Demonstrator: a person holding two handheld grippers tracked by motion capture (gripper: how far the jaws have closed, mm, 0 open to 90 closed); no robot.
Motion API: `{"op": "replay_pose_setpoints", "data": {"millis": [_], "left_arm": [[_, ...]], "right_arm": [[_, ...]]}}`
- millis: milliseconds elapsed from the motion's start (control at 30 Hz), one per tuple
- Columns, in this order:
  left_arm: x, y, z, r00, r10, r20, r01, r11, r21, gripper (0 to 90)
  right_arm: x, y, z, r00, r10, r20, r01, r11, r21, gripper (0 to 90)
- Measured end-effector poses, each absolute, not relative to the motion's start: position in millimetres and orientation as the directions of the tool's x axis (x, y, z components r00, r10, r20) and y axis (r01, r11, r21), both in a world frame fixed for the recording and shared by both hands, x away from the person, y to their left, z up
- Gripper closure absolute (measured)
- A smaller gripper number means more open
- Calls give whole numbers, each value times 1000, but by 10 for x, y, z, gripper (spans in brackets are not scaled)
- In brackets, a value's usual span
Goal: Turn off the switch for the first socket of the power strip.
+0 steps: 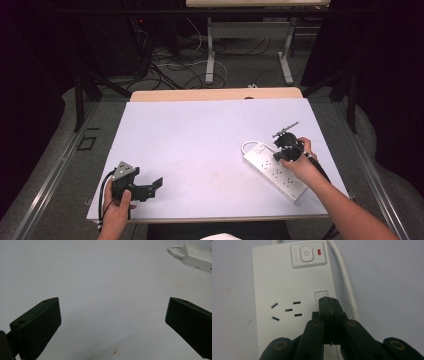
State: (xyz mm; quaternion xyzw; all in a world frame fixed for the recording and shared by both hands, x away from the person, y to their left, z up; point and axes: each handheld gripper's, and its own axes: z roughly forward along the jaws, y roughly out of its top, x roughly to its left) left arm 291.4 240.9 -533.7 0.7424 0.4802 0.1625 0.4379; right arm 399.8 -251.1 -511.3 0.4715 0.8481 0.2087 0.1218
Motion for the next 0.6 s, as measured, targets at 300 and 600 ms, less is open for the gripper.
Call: {"op": "replay_pose_setpoints", "data": {"millis": [300,600], "left_arm": [[2919,2412,-5337,488,854,-177,570,-159,806,1],[2917,2411,-5338,488,854,-180,571,-156,806,1]], "right_arm": [[3992,-2512,-5101,-509,861,-3,766,455,454,900],[4002,-2528,-5101,-517,856,2,762,459,458,900]]}}
